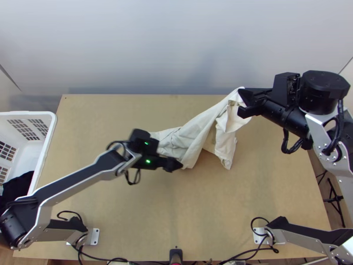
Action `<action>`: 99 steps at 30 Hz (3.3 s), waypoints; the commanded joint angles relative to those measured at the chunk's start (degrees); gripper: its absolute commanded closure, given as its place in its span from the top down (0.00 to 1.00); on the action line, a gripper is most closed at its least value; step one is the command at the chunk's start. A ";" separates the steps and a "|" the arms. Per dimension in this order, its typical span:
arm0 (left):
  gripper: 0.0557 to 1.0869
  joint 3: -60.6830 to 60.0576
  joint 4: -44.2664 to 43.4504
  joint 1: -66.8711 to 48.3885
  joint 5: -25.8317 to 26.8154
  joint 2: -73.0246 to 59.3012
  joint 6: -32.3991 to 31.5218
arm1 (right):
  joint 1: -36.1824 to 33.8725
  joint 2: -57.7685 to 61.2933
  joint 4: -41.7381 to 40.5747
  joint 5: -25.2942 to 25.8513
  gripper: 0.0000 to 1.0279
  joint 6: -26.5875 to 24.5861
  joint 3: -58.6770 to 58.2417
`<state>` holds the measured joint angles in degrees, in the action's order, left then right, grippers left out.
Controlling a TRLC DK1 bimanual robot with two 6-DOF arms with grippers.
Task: Fold the t-shirt
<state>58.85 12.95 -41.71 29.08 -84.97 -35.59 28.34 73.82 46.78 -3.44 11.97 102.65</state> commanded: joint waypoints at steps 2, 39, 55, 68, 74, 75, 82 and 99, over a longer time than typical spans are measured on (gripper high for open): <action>0.95 0.39 -7.41 -8.47 -15.55 -6.17 1.05 | -0.74 -1.05 0.41 0.01 0.04 0.34 -0.08; 0.03 2.06 -15.32 -10.58 -28.64 -15.05 7.38 | -1.53 -0.52 0.68 -2.18 0.04 2.18 1.59; 0.03 9.79 8.32 5.68 -4.82 15.89 4.83 | -2.41 -0.87 0.76 -2.27 0.04 2.18 2.64; 0.04 14.45 17.81 36.62 25.06 14.30 1.76 | -2.76 -0.96 1.29 -2.45 0.04 2.18 2.82; 0.68 5.66 17.72 33.54 29.89 13.69 4.39 | -2.59 -0.78 1.38 -2.89 0.04 2.45 2.64; 0.80 4.61 17.72 32.40 31.39 13.69 4.57 | -2.59 -0.78 1.38 -2.97 0.04 2.54 2.55; 0.91 2.32 17.46 22.91 32.27 8.94 9.49 | -2.59 -0.70 1.56 -3.41 0.04 2.62 1.94; 0.91 -12.80 20.89 18.60 0.36 12.55 41.92 | -3.03 -2.89 1.82 -3.59 0.04 2.71 -0.26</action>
<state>52.60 33.01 -22.57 46.98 -75.31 -7.97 25.36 71.22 48.60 -6.90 14.57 102.85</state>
